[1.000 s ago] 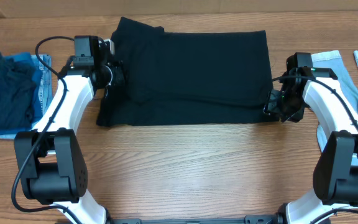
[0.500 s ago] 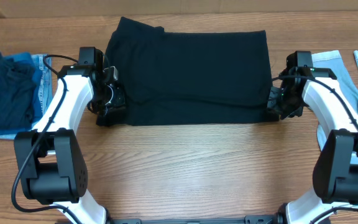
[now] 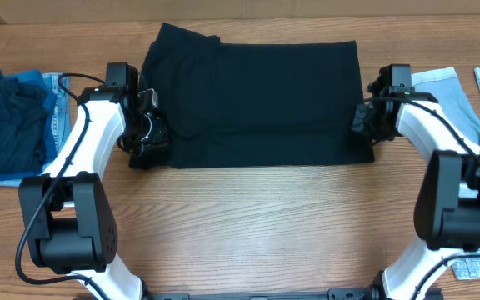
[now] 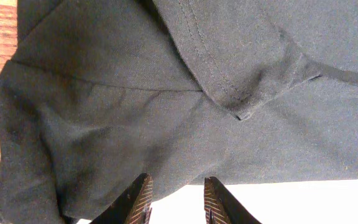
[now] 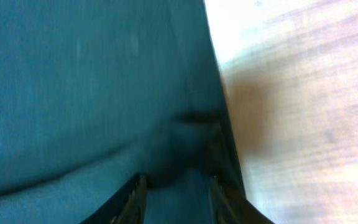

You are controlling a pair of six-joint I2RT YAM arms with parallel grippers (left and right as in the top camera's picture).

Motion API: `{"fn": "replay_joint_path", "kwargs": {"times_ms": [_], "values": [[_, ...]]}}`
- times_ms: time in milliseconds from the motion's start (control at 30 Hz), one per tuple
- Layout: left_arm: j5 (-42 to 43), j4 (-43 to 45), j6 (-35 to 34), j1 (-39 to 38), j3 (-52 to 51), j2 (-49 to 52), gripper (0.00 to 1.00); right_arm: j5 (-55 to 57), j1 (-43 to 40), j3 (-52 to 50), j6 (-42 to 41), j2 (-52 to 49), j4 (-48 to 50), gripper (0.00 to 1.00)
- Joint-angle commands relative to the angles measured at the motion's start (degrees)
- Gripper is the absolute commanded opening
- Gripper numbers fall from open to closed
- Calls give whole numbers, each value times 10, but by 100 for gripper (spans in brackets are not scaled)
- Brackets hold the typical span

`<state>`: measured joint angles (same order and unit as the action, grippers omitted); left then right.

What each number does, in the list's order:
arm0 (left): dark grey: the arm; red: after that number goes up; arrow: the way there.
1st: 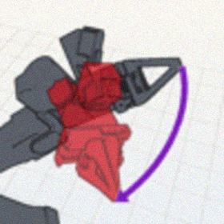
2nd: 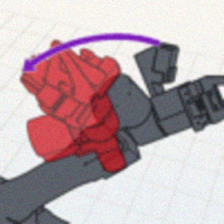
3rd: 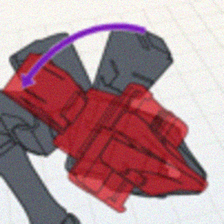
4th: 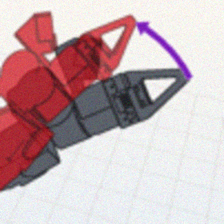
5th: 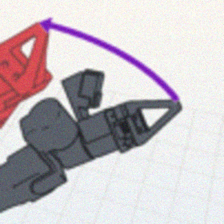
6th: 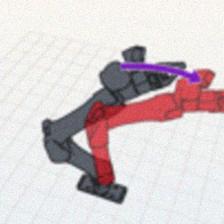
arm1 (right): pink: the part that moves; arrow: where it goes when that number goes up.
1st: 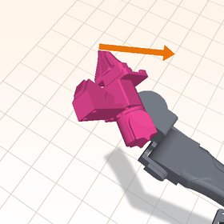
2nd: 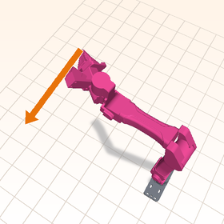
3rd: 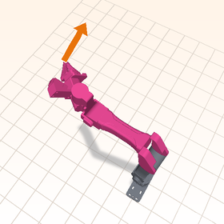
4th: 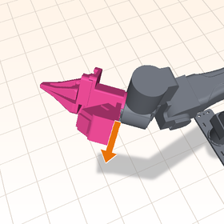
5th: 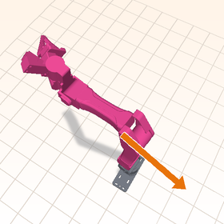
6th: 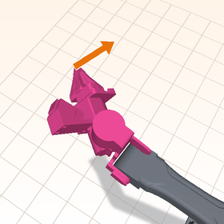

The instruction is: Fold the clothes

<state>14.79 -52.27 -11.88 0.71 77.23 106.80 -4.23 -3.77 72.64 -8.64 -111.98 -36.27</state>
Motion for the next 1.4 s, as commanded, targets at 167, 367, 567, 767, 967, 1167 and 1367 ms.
{"fn": "replay_joint_path", "kwargs": {"times_ms": [167, 367, 567, 767, 967, 1167, 1367], "values": [[-3, 3, 3, -7, 5, 1, 36, 23, -5, 21, -44, -24, 8, 47], [-4, 35, 3, -7, 5, 0, 33, 44, -5, 57, -28, 28, -80, 50], [-16, 36, 52, -7, 5, -1, 22, 43, -5, 60, -11, 67, -154, 50], [-47, 78, 57, -7, -23, 17, 22, 40, -5, 25, 2, 53, -118, 45], [-47, 110, 70, -7, -40, 59, 22, 11, -5, 5, 16, 2, -79, 42], [-53, 46, 74, -7, -40, 119, 23, 9, -5, 4, 16, -61, -123, 43], [-181, -92, 49, -3, -40, 125, 19, 10, -5, 4, 12, -66, -243, 49]]}}
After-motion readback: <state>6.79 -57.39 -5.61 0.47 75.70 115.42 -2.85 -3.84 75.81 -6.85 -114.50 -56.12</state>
